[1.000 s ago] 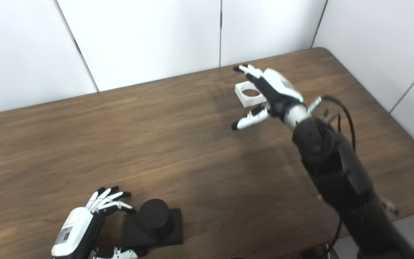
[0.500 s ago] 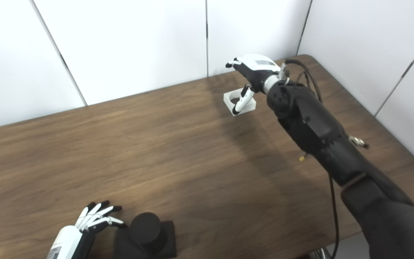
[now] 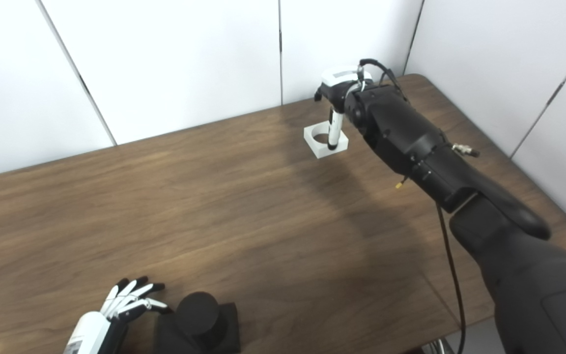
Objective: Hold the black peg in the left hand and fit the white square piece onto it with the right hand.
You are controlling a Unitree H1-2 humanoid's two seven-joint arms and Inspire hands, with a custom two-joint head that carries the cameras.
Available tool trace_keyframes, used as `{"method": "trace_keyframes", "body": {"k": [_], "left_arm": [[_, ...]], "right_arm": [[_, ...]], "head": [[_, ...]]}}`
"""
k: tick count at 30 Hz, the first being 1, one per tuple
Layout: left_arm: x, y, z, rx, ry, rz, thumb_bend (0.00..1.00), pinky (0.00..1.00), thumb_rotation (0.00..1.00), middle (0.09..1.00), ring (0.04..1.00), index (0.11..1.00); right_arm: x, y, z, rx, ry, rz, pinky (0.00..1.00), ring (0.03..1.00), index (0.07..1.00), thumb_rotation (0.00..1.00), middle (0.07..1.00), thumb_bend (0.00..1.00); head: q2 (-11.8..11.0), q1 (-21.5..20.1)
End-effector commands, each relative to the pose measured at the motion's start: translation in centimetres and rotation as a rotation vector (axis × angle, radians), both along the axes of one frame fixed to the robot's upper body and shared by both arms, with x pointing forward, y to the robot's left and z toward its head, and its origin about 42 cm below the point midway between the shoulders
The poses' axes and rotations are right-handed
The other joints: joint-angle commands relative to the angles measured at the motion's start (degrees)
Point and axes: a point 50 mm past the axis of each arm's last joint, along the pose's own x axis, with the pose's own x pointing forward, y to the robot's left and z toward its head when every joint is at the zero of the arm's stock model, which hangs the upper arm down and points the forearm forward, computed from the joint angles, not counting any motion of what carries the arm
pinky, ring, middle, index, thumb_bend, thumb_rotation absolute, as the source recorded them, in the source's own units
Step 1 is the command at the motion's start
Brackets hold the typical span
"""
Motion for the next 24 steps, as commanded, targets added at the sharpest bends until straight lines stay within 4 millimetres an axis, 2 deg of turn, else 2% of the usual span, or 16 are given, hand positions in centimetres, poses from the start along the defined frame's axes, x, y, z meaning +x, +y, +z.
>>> {"method": "trace_keyframes", "body": {"k": [1,24], "left_arm": [[-1.4,1.4,-2.0,0.105,0.108,0.019,0.52,1.0,0.05,0.841,0.937,0.485],[-1.5,0.2,-0.7,0.095,0.085,0.033,0.52,1.0,0.05,0.829,0.922,0.485]], "right_arm": [[1.0,-0.4,4.1,-0.064,-0.076,-0.001,0.97,1.0,0.831,0.16,0.989,0.95],[0.2,0.0,1.3,-0.083,-0.013,0.001,1.0,1.0,0.829,0.18,0.986,0.9]], "head": [[0.1,0.0],[0.5,2.0]]}}
